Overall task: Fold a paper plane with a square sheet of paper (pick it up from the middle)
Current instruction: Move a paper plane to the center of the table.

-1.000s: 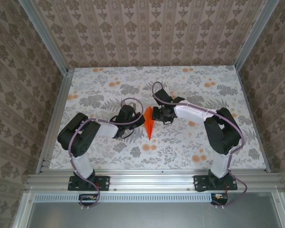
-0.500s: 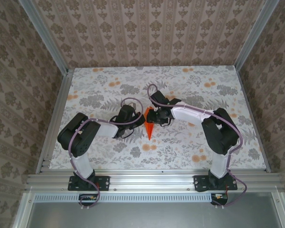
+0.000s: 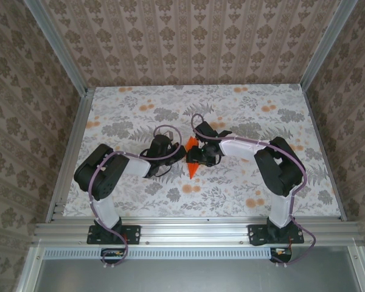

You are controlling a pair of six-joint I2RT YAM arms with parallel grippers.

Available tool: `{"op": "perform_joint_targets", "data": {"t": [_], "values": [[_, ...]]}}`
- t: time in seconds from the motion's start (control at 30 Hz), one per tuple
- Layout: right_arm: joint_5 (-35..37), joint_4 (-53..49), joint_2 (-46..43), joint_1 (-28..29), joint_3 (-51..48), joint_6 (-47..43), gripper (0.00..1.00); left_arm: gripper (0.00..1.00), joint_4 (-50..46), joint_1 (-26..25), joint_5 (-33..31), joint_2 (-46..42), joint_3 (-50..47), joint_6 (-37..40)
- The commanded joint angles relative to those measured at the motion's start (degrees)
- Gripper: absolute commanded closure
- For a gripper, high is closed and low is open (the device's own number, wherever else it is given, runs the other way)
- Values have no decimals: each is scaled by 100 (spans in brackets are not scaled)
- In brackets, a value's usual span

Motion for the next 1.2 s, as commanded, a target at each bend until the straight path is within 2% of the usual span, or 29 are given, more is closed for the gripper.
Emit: {"op": "perform_joint_targets", "data": {"t": [0.0,0.2,0.53,0.6,0.77,0.9,1.17], "values": [[-207,148,-54,-18,-55,47,47,100,156,41,80,91,-69,-113],[-317,307,-65,-18,-107,2,41,100,205,50,116,117,-63,-141],[-196,230,-1,13,-98,-174,39,98,251,58,173,126,-90,-179],[-108,186,-9,17,-101,-190,41,98,318,82,220,136,-122,-217],[111,121,-75,9,-150,-139,53,95,538,185,523,153,-174,-386],[78,317,-197,-2,-278,-91,56,93,561,293,850,159,-151,-506],[-499,1319,-506,-9,-789,-112,44,95,394,392,1192,257,-66,-676]]}}
